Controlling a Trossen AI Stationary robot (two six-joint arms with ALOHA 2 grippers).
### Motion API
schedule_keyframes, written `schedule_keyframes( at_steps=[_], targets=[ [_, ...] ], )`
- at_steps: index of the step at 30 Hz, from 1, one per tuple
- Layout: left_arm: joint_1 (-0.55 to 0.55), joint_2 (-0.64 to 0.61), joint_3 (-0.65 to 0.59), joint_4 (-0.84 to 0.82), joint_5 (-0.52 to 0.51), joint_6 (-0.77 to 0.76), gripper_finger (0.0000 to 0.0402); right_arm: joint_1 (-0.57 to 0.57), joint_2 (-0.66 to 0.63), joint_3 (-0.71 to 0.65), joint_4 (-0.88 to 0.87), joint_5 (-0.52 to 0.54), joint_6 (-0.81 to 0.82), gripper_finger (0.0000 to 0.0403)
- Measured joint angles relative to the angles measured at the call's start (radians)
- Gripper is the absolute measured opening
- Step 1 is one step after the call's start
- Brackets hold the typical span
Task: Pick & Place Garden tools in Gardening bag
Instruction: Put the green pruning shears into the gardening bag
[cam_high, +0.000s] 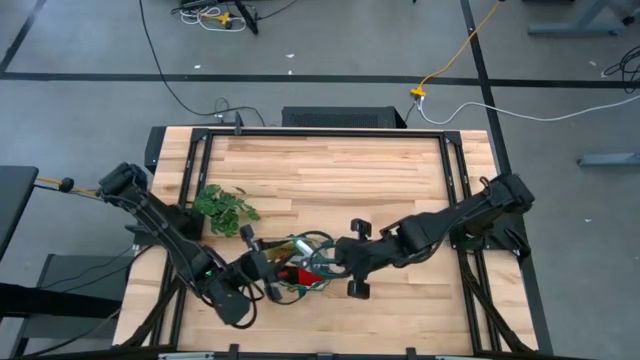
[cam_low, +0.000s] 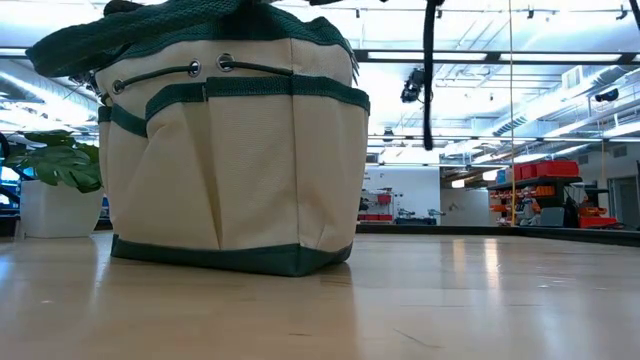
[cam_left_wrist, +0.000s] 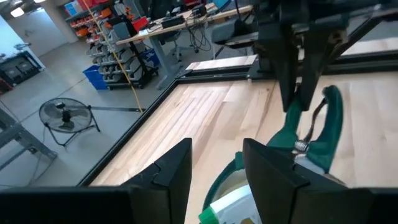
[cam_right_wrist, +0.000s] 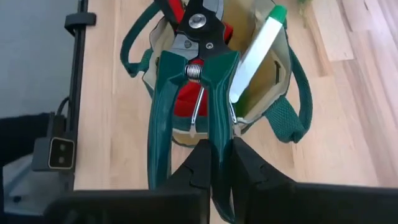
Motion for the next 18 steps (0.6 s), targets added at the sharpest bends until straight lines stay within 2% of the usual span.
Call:
schedule_keyframes(
  at_steps=[8, 18],
  targets=[
    [-0.035, -0.034, 0.0, 0.001, -0.008, 0.0, 0.0151, -0.022, 0.098, 0.169, -0.192, -0.023, -0.019, 0.002],
    [-0.045, -0.035, 0.0, 0.001, -0.012, 0.0, 0.0151, -0.078, 0.177, 0.251, -0.236, -0.093, -0.05, 0.002]
  ],
)
